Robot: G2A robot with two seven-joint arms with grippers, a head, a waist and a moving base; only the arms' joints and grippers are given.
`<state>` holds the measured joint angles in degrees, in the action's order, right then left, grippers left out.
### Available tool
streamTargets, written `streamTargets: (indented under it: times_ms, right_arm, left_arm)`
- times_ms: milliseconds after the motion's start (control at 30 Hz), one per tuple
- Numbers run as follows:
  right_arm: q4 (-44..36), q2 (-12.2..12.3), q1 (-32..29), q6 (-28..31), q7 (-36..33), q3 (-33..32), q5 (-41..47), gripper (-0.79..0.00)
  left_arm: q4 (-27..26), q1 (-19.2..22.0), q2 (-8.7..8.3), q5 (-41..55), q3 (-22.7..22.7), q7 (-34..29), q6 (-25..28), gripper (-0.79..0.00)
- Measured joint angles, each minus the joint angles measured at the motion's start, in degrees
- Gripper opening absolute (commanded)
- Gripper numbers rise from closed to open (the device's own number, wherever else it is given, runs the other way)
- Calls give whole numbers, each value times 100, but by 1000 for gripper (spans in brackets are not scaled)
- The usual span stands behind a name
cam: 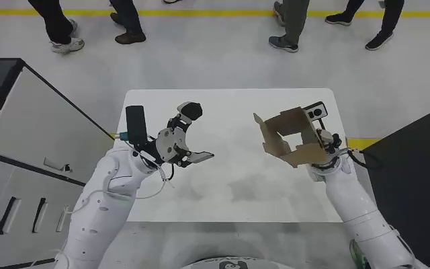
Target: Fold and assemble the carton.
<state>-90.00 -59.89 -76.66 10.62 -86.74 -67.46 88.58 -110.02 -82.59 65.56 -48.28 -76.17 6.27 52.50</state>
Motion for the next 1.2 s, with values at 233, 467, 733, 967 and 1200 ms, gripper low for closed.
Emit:
streamTargets:
  times_ms: [233,467,733,967,1200]
  right_arm:
    - [25,-112,-10,344,-41,52,-41,-785]
    - [25,-111,-11,341,-41,52,-38,-785]
    - [25,-111,-11,342,-41,52,-38,-785]
    - [-39,-119,-40,326,83,28,-163,-785]
    - [206,-156,-127,360,-122,-149,-405,-785]
  left_arm:
    - [79,61,-72,412,-202,-379,421,0]
    - [78,61,-71,404,-200,-358,415,0]
    - [78,61,-71,404,-200,-358,415,0]
    - [-17,71,-68,424,-149,-412,313,0]
    - [-64,161,-65,473,-28,-493,284,-785]
